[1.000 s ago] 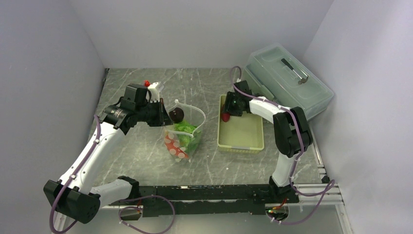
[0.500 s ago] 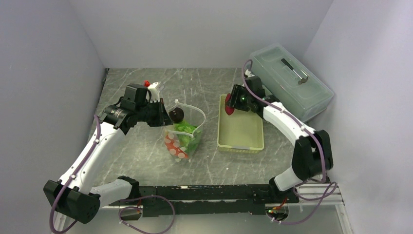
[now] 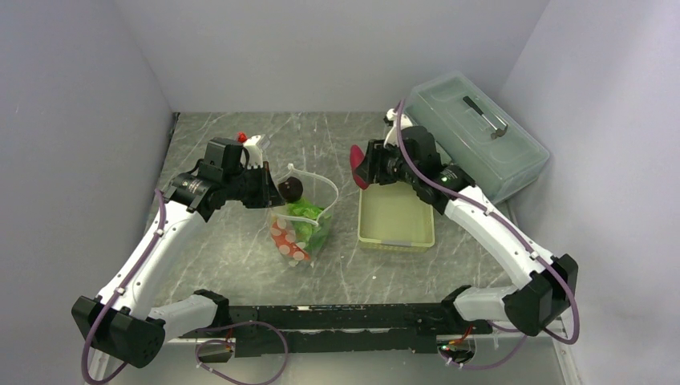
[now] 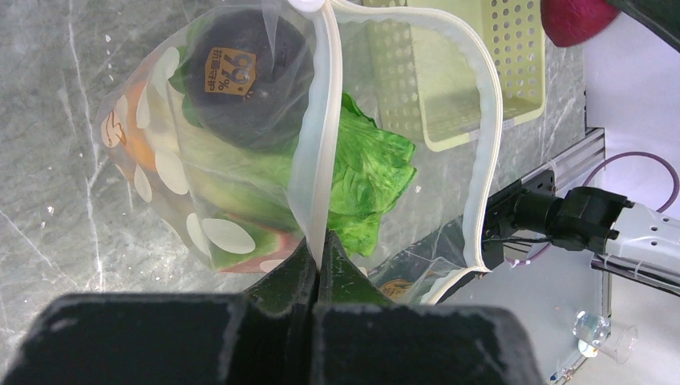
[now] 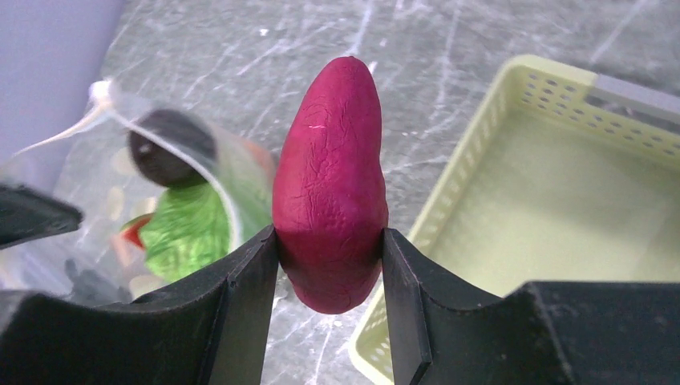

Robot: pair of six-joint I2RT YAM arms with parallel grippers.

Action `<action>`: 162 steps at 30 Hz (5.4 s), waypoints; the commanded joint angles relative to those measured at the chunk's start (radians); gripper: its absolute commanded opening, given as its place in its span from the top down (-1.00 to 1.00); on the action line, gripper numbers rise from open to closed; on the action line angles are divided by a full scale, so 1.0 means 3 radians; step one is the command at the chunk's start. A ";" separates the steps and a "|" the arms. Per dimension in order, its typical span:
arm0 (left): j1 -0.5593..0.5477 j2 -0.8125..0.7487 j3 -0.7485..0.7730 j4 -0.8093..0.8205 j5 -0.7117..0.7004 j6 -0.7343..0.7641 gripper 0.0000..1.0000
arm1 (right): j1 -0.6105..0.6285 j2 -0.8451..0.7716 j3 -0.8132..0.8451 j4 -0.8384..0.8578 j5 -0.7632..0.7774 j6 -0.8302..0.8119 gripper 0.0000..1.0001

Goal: Place the food in the zip-top bag and seal the zipper
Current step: Pick up the fake vegetable from the bin, then place the fake vegetable in the zipper food storage bag, then zip the zipper food storage bag at the center of the board.

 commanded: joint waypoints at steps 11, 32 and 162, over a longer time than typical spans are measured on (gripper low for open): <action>0.0001 -0.0072 0.0018 0.0018 0.0024 0.0056 1.00 | 0.0713 -0.0023 0.0679 -0.0122 -0.0074 -0.0679 0.68; 0.0001 -0.0082 -0.0023 -0.0003 0.0101 0.0099 1.00 | 0.1317 0.0774 0.1171 -0.0427 -0.0069 -0.1230 0.66; -0.1287 -0.0041 0.0721 -0.0787 0.0803 0.1364 1.00 | 0.1583 -0.0786 0.0256 -0.1109 -0.1151 -0.4537 -0.19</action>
